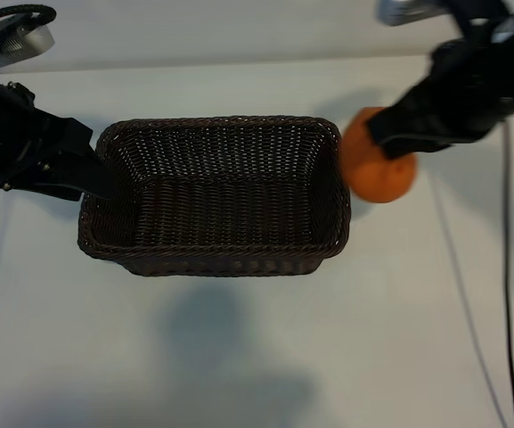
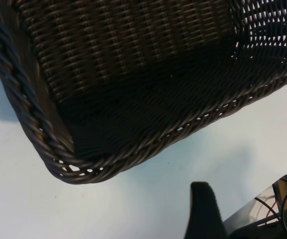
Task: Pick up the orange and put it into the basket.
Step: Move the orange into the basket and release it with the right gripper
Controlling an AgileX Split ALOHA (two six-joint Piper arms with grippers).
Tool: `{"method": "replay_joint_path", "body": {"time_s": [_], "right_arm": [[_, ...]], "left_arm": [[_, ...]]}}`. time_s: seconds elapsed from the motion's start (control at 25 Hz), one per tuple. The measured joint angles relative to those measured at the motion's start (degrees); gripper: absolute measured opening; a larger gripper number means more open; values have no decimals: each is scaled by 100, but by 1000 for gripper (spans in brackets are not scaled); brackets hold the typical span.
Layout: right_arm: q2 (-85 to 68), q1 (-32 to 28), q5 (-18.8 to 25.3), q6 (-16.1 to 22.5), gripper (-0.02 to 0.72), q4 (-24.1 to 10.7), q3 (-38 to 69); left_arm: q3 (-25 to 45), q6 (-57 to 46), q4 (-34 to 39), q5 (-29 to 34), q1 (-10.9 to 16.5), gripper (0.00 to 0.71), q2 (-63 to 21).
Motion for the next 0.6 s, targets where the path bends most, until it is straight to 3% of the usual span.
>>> {"method": "replay_joint_path", "body": {"time_s": [0.36, 0.6], "right_arm": [[1105, 1189, -7, 95, 64, 1, -998], [1477, 1397, -26, 51, 64, -321, -1320]], "left_arm": [[0, 0, 0, 7, 0, 493, 0], [0, -5, 0, 7, 0, 493, 0]]}}
